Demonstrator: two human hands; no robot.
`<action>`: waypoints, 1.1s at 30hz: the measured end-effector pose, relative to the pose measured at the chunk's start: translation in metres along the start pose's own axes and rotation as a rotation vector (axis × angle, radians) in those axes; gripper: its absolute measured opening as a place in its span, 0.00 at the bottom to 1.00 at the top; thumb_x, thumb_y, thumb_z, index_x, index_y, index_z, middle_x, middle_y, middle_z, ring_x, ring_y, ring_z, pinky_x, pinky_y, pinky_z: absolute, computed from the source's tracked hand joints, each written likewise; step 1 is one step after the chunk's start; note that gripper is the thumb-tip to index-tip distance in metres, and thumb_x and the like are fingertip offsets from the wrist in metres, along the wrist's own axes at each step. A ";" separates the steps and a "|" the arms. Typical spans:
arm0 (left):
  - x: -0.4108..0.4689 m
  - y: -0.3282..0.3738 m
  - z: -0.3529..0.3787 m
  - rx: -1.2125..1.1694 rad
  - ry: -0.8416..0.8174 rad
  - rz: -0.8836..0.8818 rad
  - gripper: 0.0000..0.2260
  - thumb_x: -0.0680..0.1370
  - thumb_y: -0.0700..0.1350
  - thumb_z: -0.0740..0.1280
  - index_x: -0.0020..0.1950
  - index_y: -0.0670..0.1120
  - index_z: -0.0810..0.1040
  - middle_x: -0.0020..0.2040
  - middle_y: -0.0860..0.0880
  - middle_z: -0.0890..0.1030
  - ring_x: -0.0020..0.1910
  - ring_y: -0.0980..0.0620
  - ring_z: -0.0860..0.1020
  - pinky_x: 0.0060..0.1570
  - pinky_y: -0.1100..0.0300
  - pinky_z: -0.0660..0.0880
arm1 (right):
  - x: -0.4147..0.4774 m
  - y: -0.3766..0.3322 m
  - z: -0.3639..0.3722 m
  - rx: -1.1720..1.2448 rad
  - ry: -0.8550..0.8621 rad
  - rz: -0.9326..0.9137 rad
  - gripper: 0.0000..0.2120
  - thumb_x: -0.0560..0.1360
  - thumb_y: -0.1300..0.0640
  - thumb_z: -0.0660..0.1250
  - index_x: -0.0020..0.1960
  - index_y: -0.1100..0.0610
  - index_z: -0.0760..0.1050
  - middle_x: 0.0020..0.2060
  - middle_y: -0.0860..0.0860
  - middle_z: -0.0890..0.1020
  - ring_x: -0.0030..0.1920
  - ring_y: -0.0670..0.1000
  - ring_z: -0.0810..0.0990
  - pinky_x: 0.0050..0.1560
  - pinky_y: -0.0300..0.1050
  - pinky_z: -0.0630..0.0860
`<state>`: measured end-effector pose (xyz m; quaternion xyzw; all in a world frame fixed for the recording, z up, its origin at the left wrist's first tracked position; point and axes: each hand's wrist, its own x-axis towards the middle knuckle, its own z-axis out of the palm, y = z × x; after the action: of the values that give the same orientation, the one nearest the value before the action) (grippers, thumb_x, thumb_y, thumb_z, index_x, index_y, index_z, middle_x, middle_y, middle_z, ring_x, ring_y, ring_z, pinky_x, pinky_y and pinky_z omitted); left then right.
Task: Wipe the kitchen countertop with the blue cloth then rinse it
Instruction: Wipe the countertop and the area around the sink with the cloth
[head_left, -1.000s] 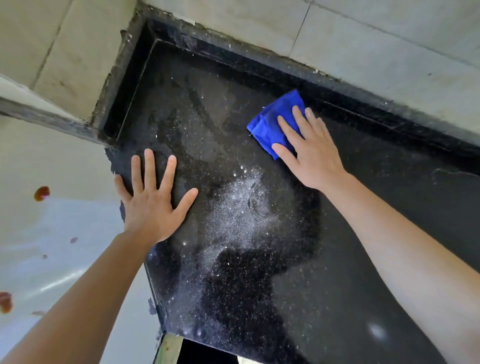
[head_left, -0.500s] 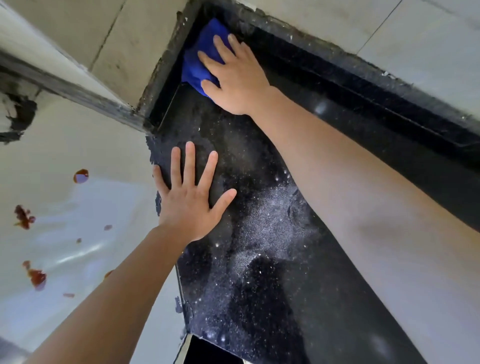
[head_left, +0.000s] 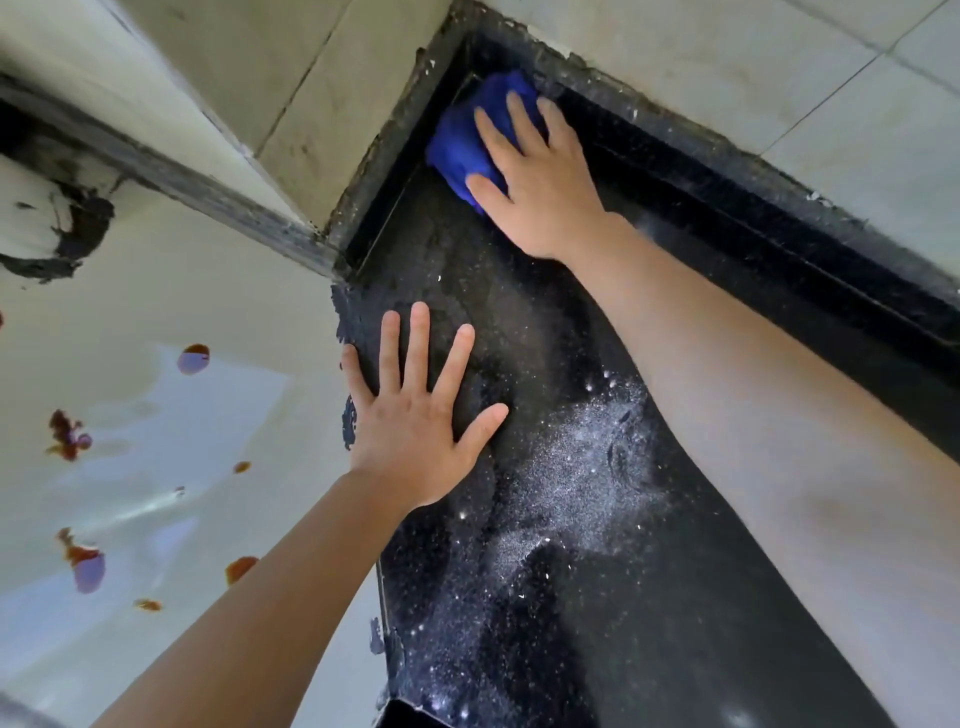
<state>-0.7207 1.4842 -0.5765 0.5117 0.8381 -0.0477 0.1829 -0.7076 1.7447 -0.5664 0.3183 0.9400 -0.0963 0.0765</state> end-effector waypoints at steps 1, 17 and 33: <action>0.001 0.000 0.000 0.001 0.000 0.004 0.35 0.77 0.73 0.37 0.79 0.59 0.33 0.79 0.45 0.31 0.78 0.41 0.32 0.72 0.30 0.38 | 0.009 -0.009 0.002 -0.003 0.023 0.028 0.30 0.83 0.40 0.47 0.82 0.49 0.49 0.81 0.57 0.50 0.79 0.66 0.47 0.78 0.60 0.49; 0.003 -0.002 0.000 -0.009 -0.001 0.021 0.37 0.76 0.74 0.40 0.80 0.59 0.36 0.80 0.45 0.33 0.78 0.41 0.33 0.72 0.30 0.39 | -0.129 0.051 0.016 0.024 -0.022 0.063 0.28 0.84 0.39 0.50 0.81 0.45 0.53 0.82 0.53 0.49 0.80 0.61 0.46 0.79 0.56 0.47; -0.066 -0.080 0.005 -0.255 0.115 -0.253 0.32 0.82 0.64 0.42 0.82 0.50 0.46 0.82 0.45 0.41 0.80 0.44 0.39 0.75 0.37 0.40 | -0.145 -0.086 0.043 0.023 -0.007 -0.249 0.28 0.82 0.39 0.51 0.80 0.45 0.59 0.80 0.57 0.55 0.78 0.67 0.51 0.77 0.61 0.50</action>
<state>-0.7621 1.3901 -0.5661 0.3770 0.9040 0.0653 0.1906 -0.6431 1.5832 -0.5671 0.1997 0.9708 -0.1170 0.0634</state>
